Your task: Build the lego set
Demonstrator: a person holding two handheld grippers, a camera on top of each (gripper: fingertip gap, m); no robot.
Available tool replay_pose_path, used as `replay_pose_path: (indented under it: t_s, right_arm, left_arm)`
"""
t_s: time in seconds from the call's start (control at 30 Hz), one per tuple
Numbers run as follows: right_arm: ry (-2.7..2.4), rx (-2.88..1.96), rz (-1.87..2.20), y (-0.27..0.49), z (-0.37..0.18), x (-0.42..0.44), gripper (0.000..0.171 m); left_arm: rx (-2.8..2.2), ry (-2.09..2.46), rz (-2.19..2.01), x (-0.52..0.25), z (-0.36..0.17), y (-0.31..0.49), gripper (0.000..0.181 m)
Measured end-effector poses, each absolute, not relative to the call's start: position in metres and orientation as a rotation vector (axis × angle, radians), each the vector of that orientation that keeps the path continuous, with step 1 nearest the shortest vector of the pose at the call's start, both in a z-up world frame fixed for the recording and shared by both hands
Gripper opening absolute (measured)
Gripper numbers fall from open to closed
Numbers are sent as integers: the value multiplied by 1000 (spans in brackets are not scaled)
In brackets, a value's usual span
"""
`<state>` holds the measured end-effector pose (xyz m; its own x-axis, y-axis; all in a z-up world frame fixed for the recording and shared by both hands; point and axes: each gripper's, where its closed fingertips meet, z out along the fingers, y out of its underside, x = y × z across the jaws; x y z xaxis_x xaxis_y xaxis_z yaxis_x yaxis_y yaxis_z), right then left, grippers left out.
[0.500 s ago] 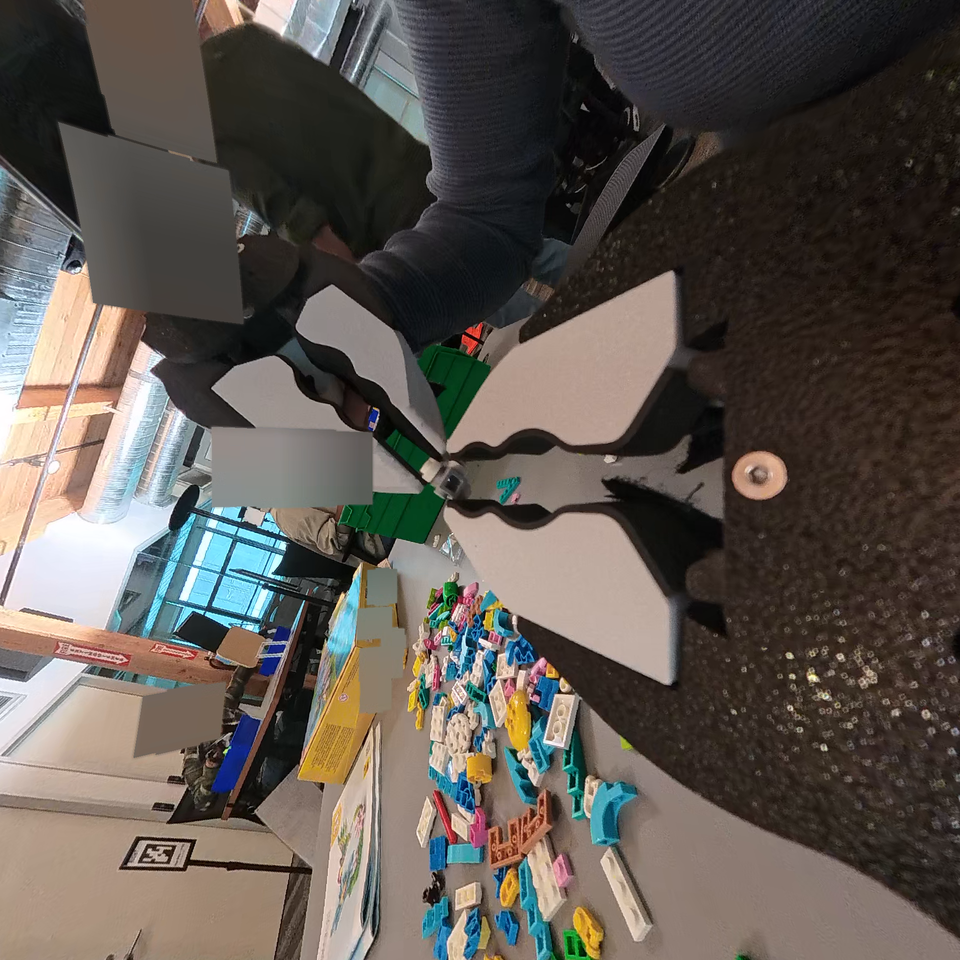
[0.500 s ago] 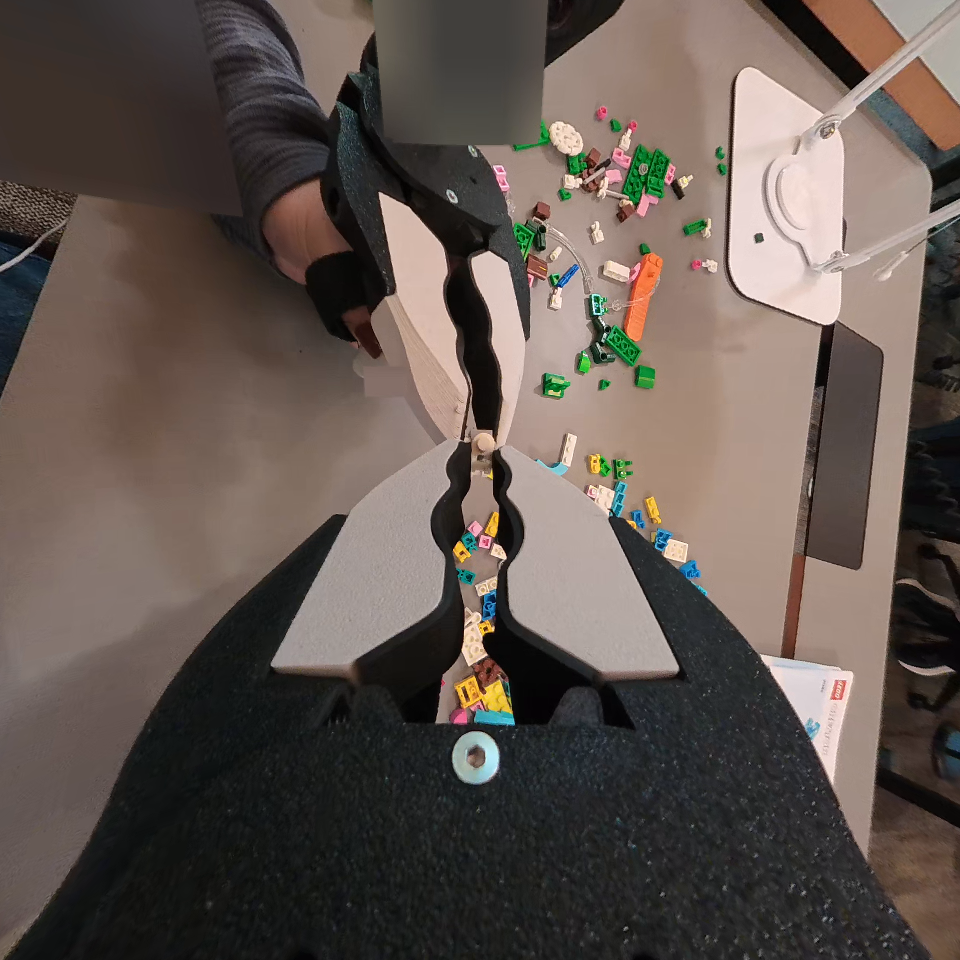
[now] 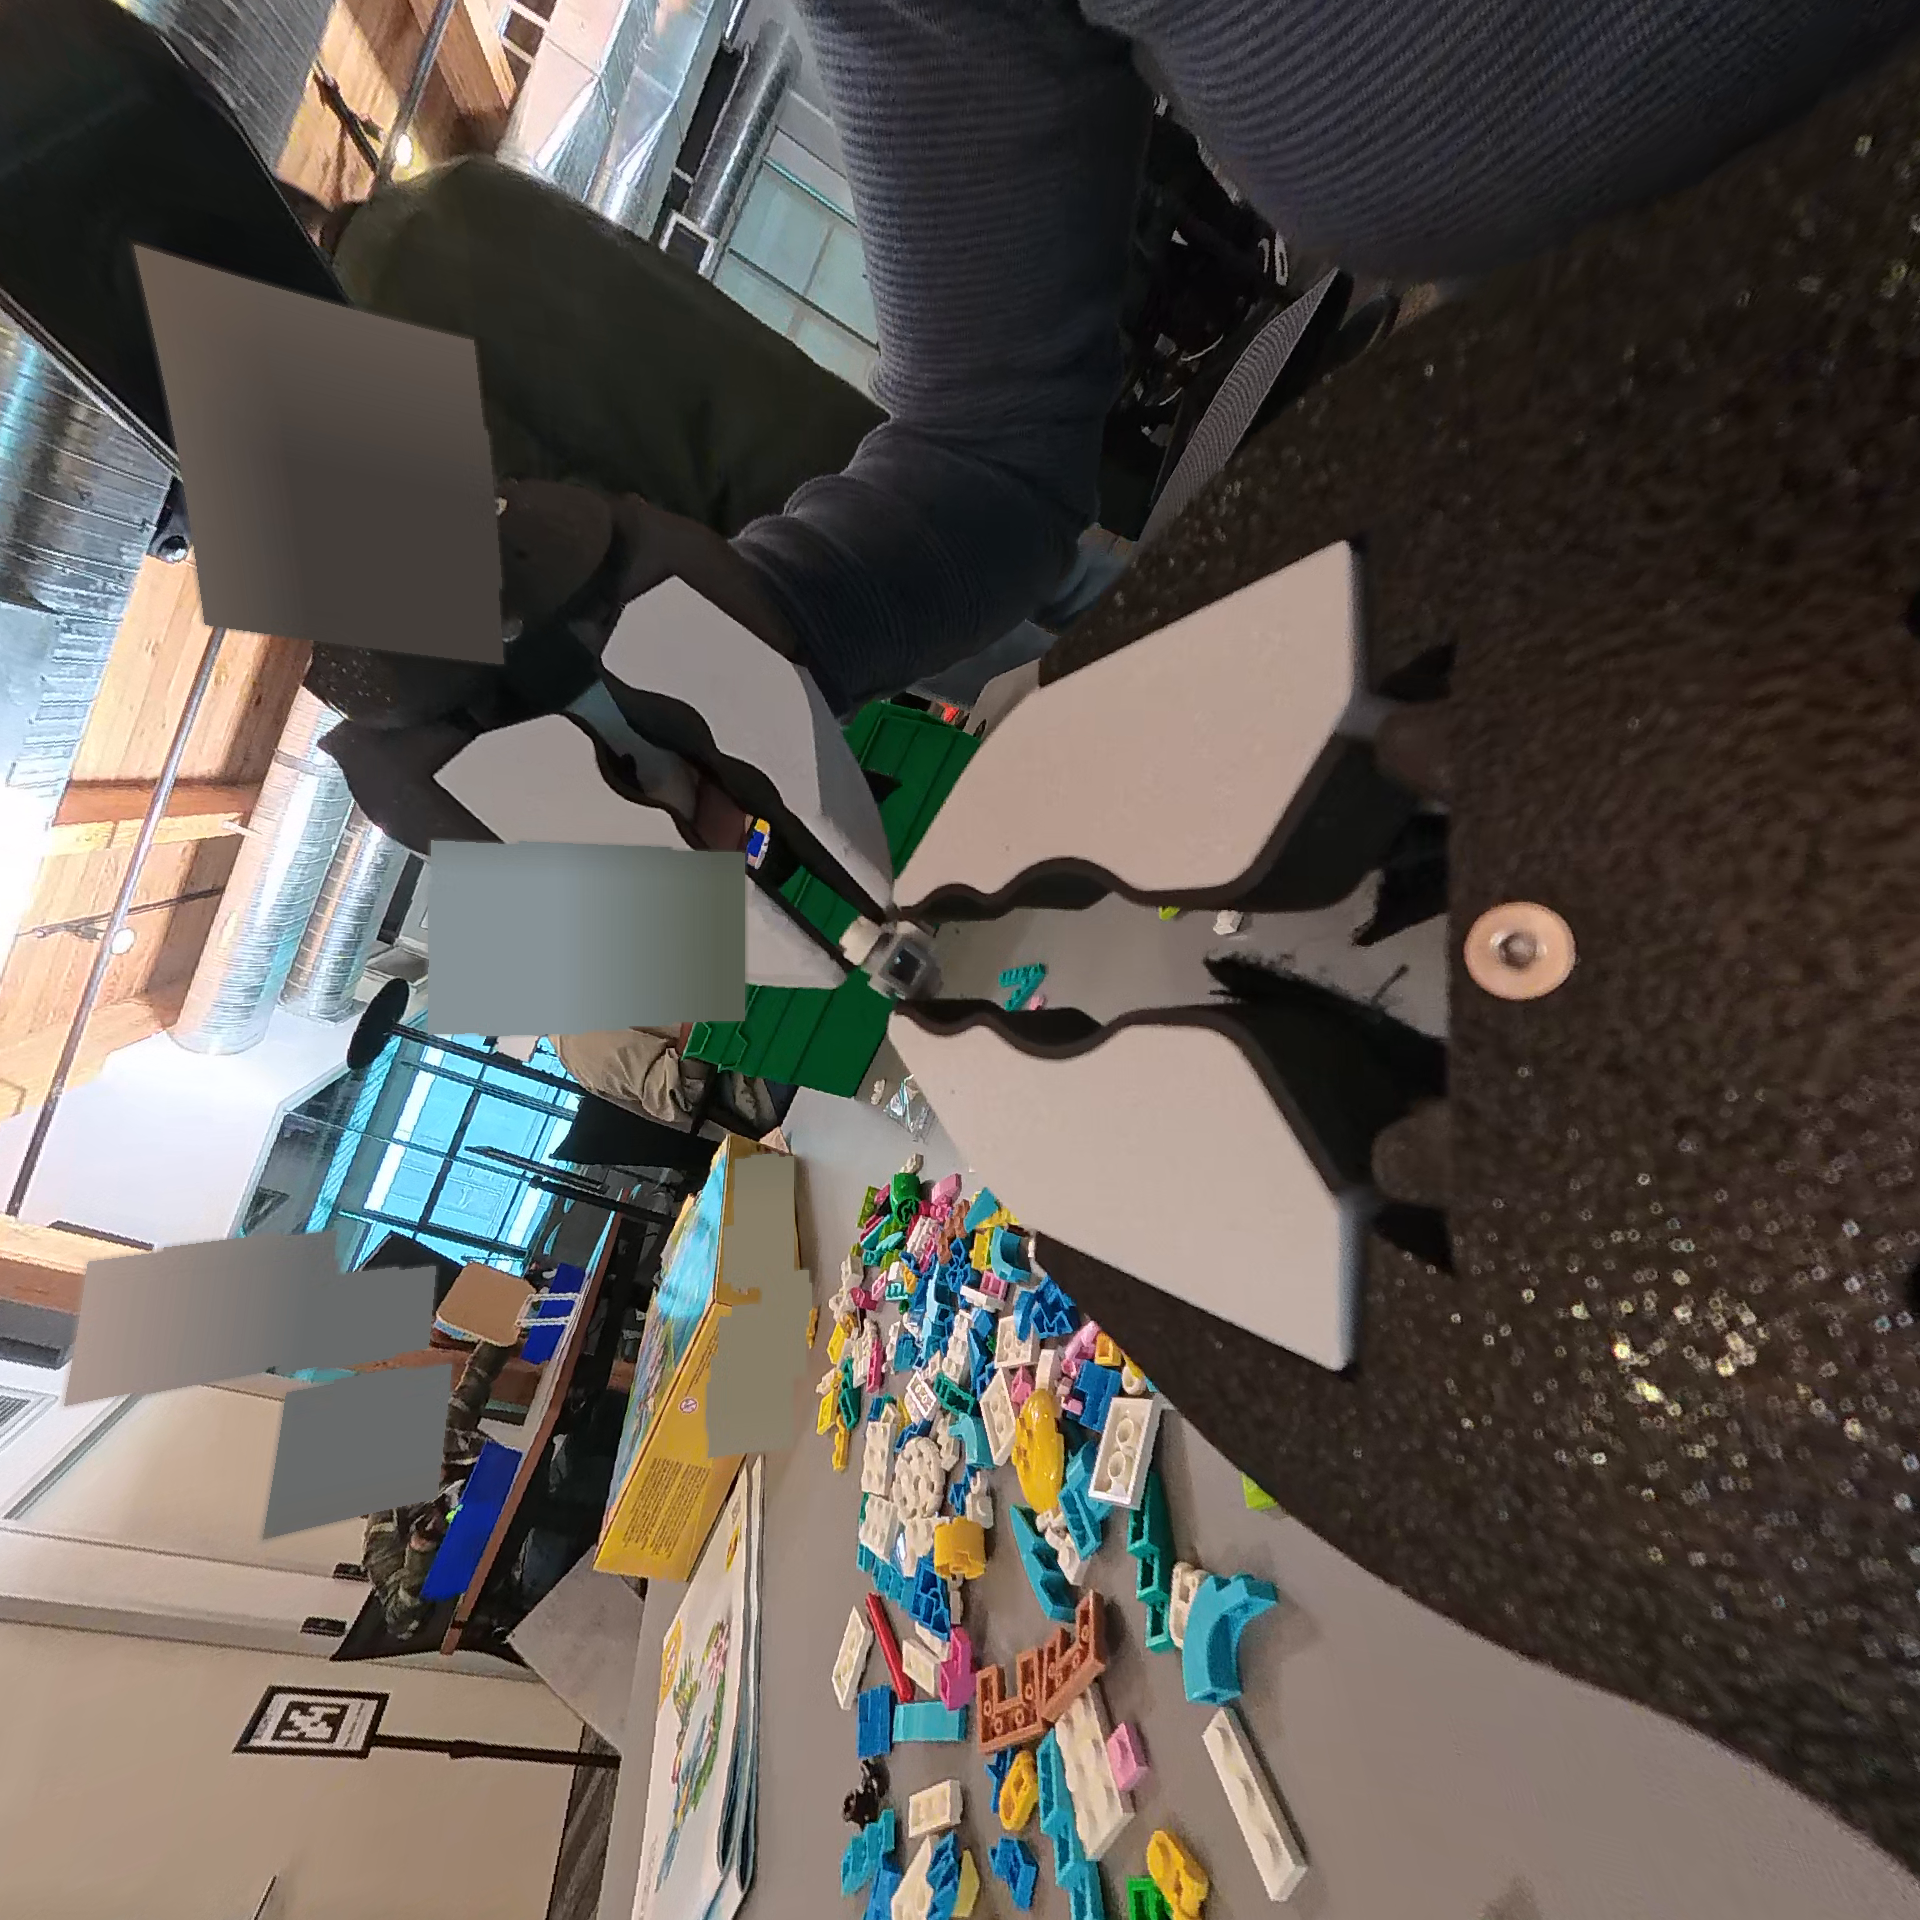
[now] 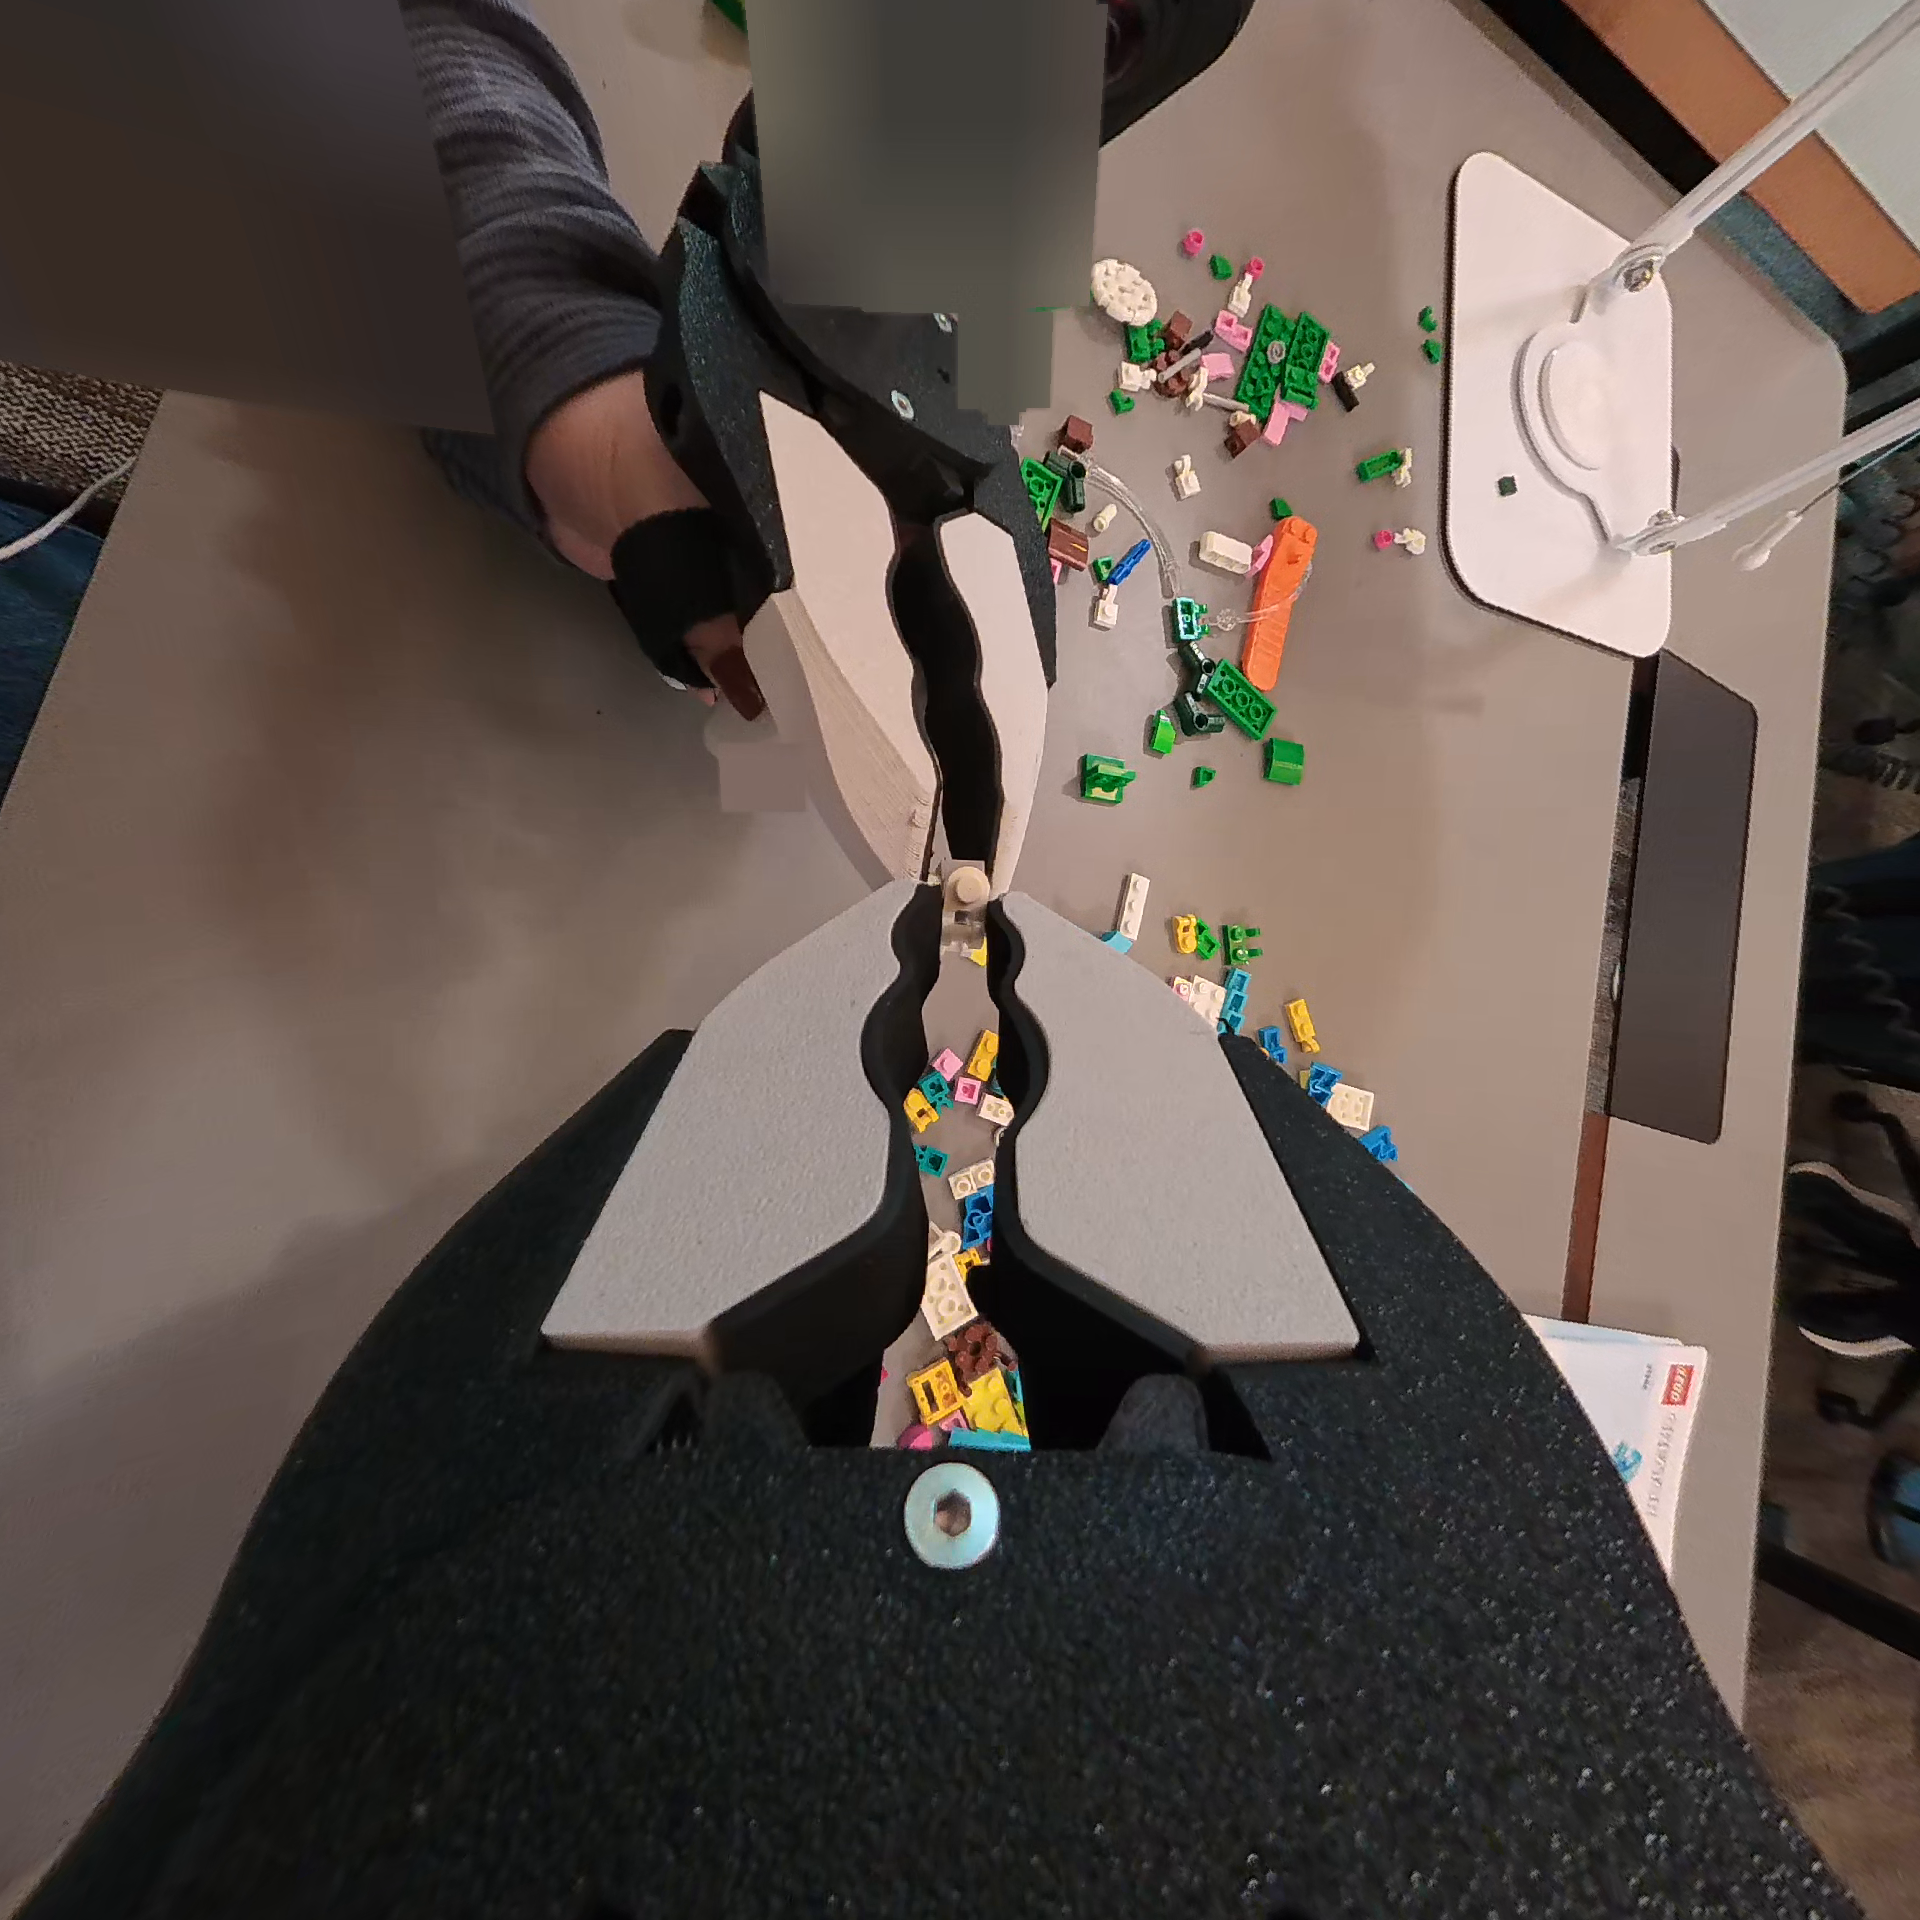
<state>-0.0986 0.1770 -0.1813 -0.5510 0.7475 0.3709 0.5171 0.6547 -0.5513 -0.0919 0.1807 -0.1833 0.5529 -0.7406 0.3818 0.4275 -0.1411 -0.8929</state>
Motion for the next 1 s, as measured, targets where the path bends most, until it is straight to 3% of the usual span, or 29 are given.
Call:
replay_pose_path:
  t_s: [1.0]
  right_arm:
    - [-2300, -997, 531, 170, -173, -99, 7]
  left_arm:
    - [-1315, 279, -1167, -90, -176, 175, 14]
